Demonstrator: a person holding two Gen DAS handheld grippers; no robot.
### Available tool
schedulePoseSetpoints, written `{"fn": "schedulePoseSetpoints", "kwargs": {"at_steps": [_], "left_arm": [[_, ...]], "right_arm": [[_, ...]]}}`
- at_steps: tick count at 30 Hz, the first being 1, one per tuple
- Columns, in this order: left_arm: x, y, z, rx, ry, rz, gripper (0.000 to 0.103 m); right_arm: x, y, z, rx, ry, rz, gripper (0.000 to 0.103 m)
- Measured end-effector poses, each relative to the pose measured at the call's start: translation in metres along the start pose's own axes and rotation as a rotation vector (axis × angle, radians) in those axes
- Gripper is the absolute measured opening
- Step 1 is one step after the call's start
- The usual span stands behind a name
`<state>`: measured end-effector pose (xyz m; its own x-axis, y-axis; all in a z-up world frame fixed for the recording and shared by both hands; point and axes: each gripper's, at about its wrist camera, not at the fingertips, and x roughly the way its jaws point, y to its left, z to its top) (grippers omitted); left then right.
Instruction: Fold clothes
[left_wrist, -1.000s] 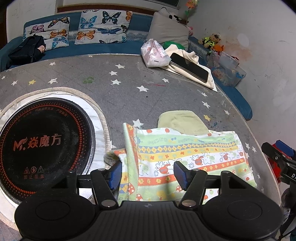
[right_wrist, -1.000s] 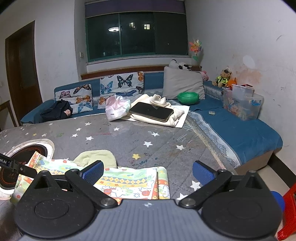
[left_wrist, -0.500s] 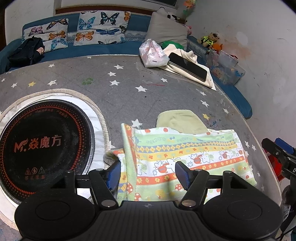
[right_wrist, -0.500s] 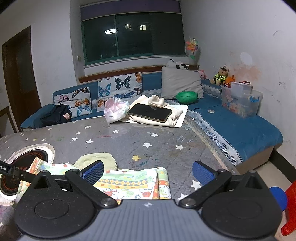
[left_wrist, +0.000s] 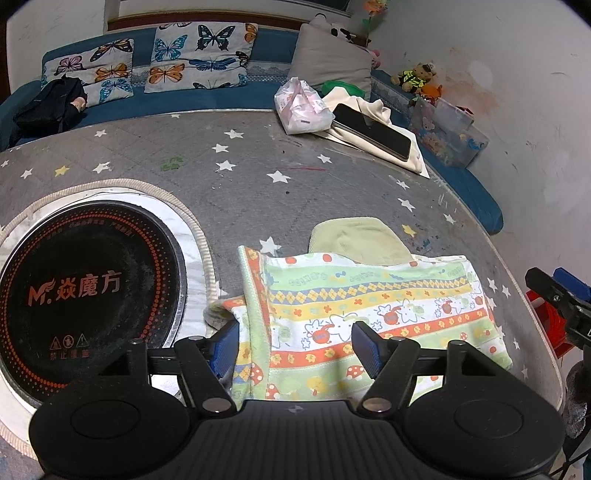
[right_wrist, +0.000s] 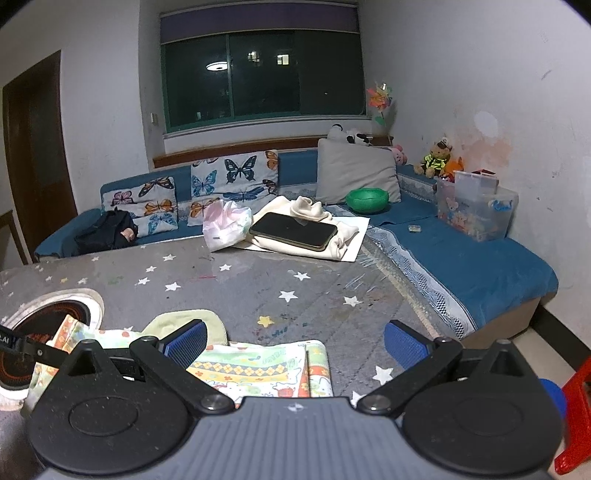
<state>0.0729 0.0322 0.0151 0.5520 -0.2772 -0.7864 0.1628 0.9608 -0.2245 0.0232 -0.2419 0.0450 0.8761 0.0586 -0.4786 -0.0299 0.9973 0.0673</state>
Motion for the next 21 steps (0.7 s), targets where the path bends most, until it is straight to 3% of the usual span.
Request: {"fn": "schedulePoseSetpoints", "kwargs": {"at_steps": [21], "left_arm": [[-0.002,0.003,-0.002,0.003,-0.004,0.007,0.070]], "right_arm": [[-0.002,0.012,-0.004,-0.024,0.006,0.051,0.103]]}}
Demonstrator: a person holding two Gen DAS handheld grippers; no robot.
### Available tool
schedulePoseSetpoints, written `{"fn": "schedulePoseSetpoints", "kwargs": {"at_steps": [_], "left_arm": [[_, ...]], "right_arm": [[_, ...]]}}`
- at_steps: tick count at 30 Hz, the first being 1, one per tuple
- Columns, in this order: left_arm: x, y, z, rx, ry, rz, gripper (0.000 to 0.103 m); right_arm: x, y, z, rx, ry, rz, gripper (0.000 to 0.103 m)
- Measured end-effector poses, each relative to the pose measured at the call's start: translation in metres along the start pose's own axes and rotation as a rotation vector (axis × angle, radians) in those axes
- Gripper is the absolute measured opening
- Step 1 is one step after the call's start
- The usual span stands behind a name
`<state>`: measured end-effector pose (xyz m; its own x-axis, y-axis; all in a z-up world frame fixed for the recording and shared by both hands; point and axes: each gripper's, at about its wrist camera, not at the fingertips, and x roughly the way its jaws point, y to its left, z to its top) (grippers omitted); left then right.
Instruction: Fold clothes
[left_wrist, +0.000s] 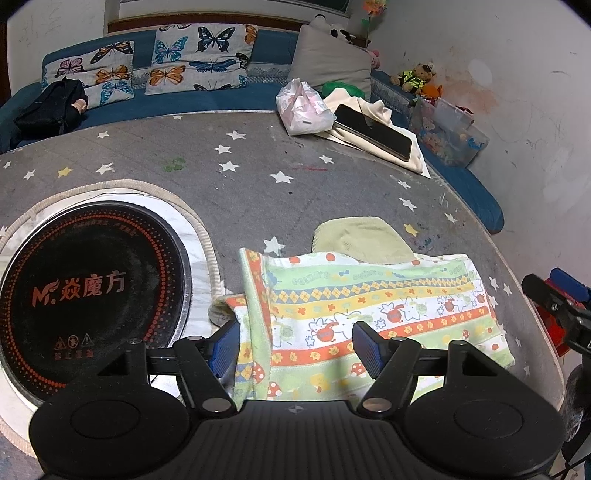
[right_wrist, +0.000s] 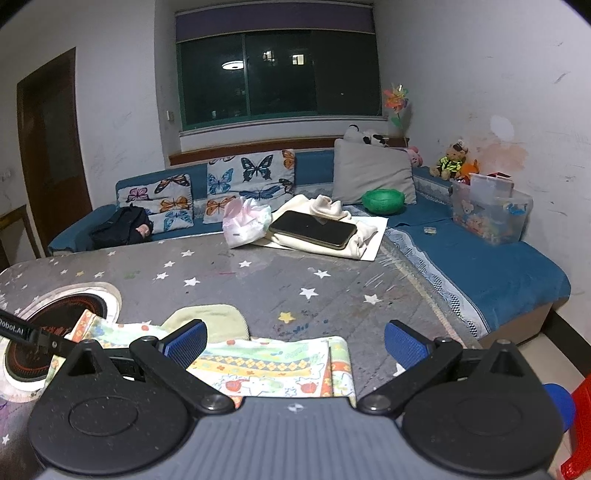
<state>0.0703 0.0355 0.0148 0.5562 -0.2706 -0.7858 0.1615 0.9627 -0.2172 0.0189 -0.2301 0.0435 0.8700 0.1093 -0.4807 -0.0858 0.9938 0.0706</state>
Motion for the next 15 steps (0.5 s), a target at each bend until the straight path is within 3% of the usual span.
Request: {"fn": "schedulePoseSetpoints", "kwargs": {"at_steps": [15], "left_arm": [[0.008,0.007,-0.004,-0.002,0.016,0.037,0.070]], "right_arm": [[0.010,0.012,-0.014,-0.058,0.062,0.037,0.103]]}}
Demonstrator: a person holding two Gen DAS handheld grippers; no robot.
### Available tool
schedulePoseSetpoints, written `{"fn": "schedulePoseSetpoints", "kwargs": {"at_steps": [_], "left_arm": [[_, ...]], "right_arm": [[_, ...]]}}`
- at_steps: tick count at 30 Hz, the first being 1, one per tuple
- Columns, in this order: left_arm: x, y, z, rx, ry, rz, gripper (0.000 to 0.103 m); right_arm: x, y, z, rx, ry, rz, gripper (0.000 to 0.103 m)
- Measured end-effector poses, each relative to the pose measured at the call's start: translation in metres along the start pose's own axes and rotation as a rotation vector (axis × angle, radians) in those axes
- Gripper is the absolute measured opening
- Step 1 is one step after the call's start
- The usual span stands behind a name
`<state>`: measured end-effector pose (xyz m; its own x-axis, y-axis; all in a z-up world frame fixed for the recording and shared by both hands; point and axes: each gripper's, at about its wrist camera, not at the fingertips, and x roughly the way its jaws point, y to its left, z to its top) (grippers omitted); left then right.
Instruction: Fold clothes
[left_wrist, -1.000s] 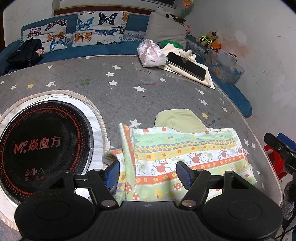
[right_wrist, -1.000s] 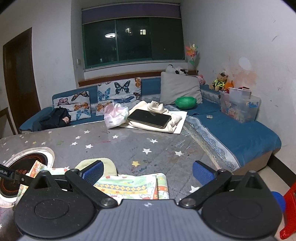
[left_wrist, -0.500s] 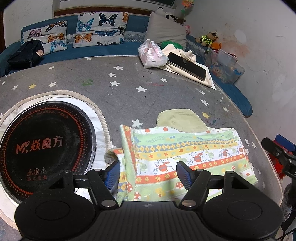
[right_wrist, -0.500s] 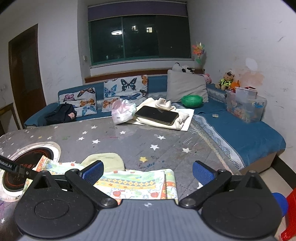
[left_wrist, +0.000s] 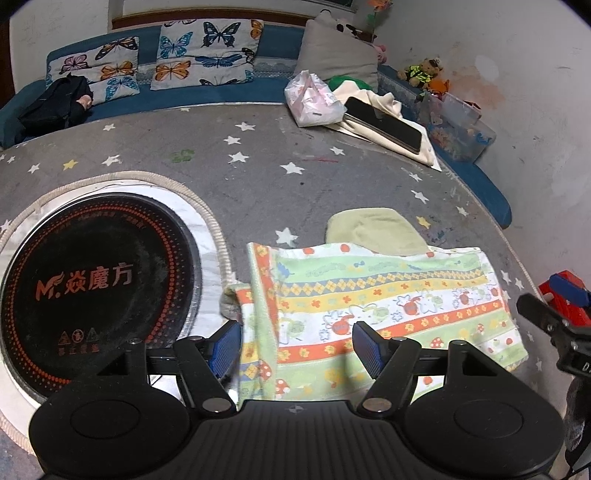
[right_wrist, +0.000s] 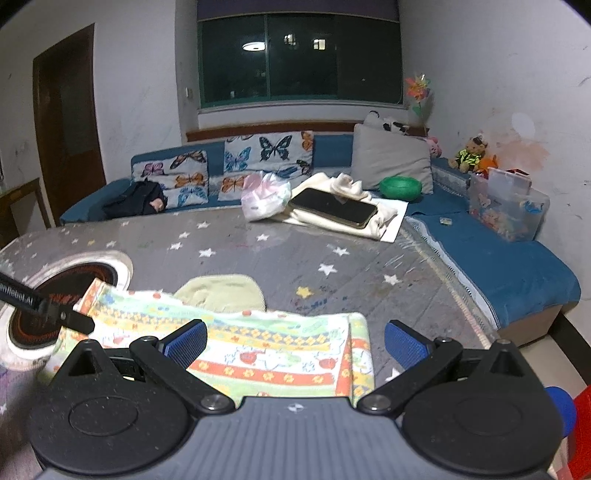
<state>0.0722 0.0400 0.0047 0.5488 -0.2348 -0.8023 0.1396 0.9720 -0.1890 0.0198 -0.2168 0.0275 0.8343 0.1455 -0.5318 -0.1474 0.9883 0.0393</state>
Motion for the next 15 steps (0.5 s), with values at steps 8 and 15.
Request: {"fn": "schedulePoseSetpoints", "kwargs": {"at_steps": [8,15], "left_arm": [[0.001,0.010,0.003,-0.021,-0.002,0.057,0.069],[0.004,0.014,0.010,-0.032,-0.007,0.083,0.068]], "right_arm": [[0.006,0.005,-0.008,-0.020,0.031,0.014,0.103],[0.009,0.004,-0.008,-0.020,0.036,0.019,0.103]]}}
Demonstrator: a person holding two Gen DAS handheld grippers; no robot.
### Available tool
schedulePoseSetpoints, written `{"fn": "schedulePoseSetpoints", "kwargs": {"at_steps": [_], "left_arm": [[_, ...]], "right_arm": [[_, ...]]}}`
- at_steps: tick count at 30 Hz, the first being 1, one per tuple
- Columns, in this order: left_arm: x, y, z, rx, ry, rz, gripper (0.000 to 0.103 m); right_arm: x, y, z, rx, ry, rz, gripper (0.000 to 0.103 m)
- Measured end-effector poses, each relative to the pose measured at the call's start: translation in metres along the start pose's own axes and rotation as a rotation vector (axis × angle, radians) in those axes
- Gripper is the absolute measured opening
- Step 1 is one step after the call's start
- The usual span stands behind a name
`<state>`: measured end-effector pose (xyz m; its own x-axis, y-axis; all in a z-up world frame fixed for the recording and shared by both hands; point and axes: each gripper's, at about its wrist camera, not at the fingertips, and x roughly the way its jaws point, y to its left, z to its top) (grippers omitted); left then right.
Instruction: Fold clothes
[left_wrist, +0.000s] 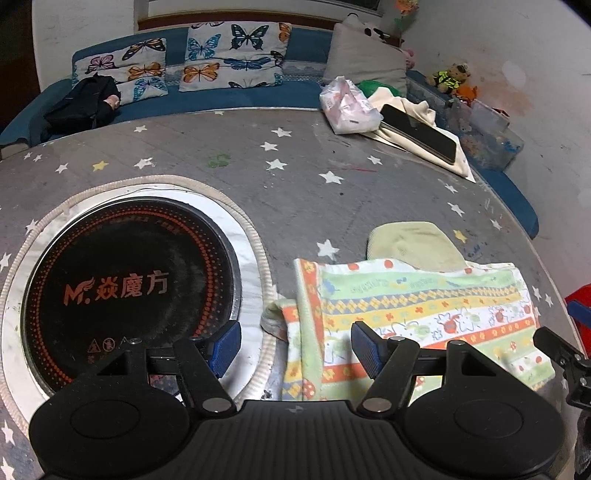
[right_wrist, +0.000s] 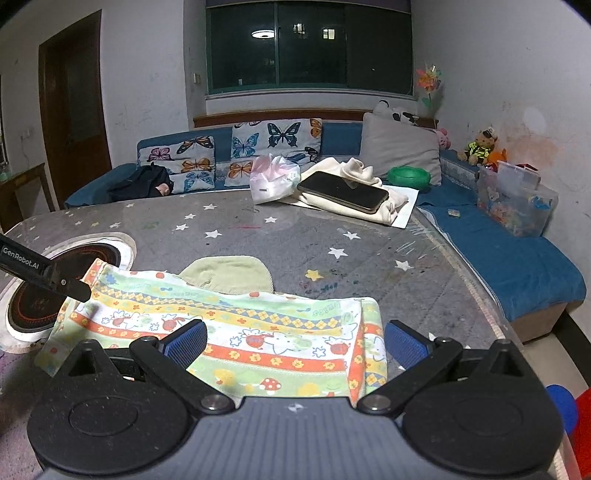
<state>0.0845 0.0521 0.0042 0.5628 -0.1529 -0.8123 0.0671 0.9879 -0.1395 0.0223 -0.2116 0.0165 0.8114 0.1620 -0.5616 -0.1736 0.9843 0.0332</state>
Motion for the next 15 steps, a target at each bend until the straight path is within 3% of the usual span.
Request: {"fn": "schedulePoseSetpoints", "kwargs": {"at_steps": [15], "left_arm": [[0.014,-0.014,0.004,0.112,-0.017,0.092,0.054]], "right_arm": [[0.008,-0.004,0.000,-0.006,0.015,0.001,0.103]]}}
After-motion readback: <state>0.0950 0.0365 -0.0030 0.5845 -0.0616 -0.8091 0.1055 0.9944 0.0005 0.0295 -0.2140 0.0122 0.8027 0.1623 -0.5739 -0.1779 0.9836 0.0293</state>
